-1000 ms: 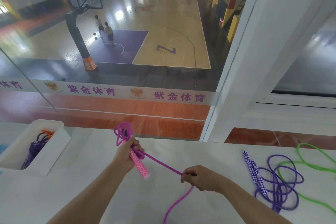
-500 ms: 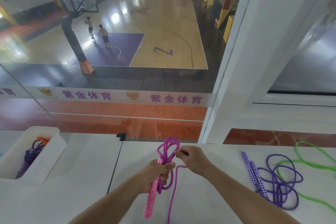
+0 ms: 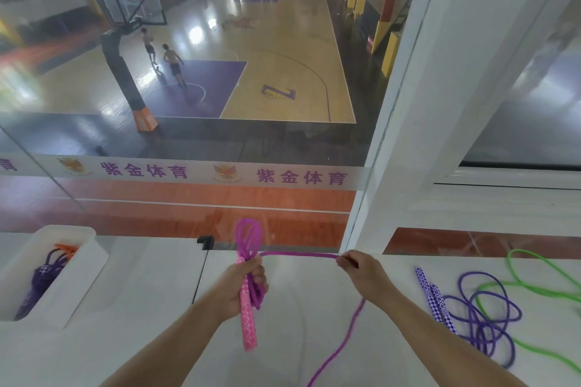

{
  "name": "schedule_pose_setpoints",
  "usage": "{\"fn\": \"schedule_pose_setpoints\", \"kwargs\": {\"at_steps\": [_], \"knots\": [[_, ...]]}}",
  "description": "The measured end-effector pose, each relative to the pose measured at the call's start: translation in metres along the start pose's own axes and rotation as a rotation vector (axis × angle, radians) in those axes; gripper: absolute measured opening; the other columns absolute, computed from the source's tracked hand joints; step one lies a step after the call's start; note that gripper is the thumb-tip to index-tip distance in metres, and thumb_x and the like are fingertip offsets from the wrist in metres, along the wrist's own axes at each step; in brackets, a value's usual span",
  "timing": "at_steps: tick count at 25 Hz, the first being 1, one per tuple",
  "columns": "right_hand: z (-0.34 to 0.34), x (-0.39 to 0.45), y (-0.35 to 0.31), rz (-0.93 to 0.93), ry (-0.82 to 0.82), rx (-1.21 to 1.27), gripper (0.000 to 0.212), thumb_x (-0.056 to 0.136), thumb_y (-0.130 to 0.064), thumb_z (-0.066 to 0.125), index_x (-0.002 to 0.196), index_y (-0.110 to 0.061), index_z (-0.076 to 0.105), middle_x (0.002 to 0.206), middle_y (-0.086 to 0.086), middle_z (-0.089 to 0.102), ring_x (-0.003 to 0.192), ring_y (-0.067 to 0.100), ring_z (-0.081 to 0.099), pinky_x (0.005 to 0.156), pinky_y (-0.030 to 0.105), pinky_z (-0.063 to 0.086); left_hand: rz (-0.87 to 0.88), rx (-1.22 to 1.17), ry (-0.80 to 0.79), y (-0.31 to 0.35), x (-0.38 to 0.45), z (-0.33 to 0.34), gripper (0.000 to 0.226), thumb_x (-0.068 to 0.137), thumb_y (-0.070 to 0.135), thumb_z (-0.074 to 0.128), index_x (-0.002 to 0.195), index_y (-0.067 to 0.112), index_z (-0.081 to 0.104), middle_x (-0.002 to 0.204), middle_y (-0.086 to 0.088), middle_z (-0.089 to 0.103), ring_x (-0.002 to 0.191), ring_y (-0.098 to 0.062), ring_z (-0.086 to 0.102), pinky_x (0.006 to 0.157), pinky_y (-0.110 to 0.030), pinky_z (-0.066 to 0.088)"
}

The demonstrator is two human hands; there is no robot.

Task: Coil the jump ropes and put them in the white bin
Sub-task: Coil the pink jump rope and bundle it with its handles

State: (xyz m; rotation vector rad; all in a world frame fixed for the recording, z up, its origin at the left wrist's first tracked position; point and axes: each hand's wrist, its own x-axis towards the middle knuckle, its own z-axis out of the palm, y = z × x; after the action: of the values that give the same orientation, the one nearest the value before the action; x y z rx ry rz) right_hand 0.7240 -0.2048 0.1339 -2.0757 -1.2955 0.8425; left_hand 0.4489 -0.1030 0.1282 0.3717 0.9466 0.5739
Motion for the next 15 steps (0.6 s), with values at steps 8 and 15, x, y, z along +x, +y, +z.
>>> {"fn": "schedule_pose_setpoints", "kwargs": {"at_steps": [8,15], "knots": [[0.018,-0.013,-0.001,0.149,-0.026,0.315,0.023,0.102,-0.022,0.047,0.091,-0.021,0.066,0.063,-0.007,0.050,0.052,0.010,0.044,0.055,0.028,0.036,0.081,-0.119,0.104,0.002,0.010,0.003,0.019,0.091,0.023,0.069,0.084,0.012,0.055,0.059,0.000,0.044,0.047,-0.013,0.043,0.051,-0.028,0.048],[0.048,-0.032,-0.053,-0.029,-0.324,0.205,0.025,0.103,-0.021,0.046,0.088,-0.019,0.066,0.062,-0.012,0.050,0.047,-0.003,0.044,0.051,0.011,0.035,0.030,0.201,0.034,-0.046,-0.004,0.041,0.028,0.090,0.023,0.073,0.095,-0.001,0.060,0.065,-0.010,0.053,0.052,-0.022,0.051,0.058,-0.037,0.050]]}}
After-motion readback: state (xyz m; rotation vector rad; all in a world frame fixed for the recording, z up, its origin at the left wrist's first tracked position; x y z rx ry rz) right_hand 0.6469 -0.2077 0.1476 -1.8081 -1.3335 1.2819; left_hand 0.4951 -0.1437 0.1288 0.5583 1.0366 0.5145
